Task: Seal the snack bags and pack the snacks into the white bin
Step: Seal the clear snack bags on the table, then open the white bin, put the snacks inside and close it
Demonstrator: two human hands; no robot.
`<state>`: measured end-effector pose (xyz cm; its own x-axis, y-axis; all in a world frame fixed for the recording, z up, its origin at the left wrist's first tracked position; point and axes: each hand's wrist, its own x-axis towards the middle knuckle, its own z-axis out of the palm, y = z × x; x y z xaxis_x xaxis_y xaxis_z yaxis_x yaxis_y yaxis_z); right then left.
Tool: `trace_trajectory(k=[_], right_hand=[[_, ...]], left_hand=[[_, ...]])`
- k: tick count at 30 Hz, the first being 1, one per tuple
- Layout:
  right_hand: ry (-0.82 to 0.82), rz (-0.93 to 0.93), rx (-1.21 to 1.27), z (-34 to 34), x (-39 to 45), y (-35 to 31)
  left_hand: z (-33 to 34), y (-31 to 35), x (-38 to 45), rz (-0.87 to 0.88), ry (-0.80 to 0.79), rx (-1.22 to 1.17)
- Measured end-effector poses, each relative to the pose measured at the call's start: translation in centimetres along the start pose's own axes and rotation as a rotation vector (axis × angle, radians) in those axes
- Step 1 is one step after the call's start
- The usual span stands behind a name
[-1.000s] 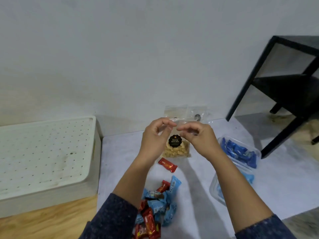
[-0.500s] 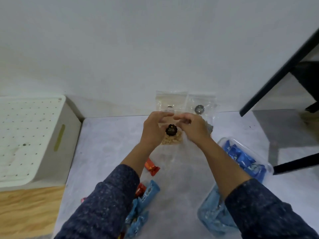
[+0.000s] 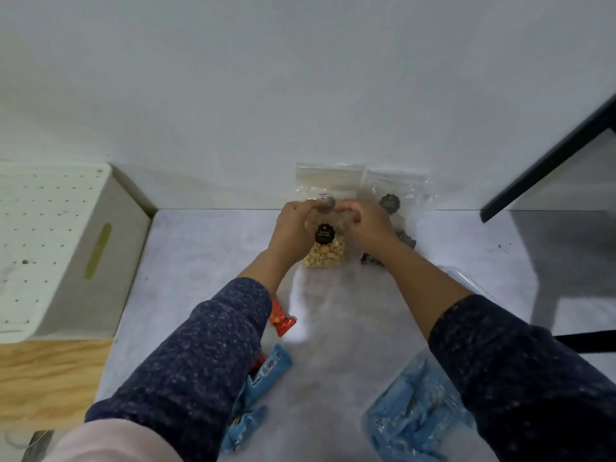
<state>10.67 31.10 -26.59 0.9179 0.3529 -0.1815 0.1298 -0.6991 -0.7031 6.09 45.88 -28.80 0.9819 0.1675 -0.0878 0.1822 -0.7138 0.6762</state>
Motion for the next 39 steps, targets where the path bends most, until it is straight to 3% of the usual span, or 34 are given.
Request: trace_trajectory(k=[5, 11, 22, 30, 39], right_hand=[[-0.082, 0.081, -0.143, -1.9, -1.8, -1.7], [-0.109, 0.074, -0.436, -2.5, -5.1, -4.7], [-0.147, -0.134, -0.625, 2.8, -12.5, -14.7], [-0.221, -0.33, -0.479, 10.0, -14.1, -22.5], [-0.381, -0.412, -0.221, 17.8, -8.6, -27.6]], left_hand=[[-2.2, 1.0, -1.2, -0.131, -0.105, 0.109], [-7.2, 1.9, -5.1, -0.168, -0.08, 0.39], [-19.5, -3.6, -19.5, -0.329, 0.155, 0.576], [-25.1, -11.2, -27.3, -0.59, 0.327, 0.44], [-25.7, -18.3, -26.4, -0.832, 0.419, 0.066]])
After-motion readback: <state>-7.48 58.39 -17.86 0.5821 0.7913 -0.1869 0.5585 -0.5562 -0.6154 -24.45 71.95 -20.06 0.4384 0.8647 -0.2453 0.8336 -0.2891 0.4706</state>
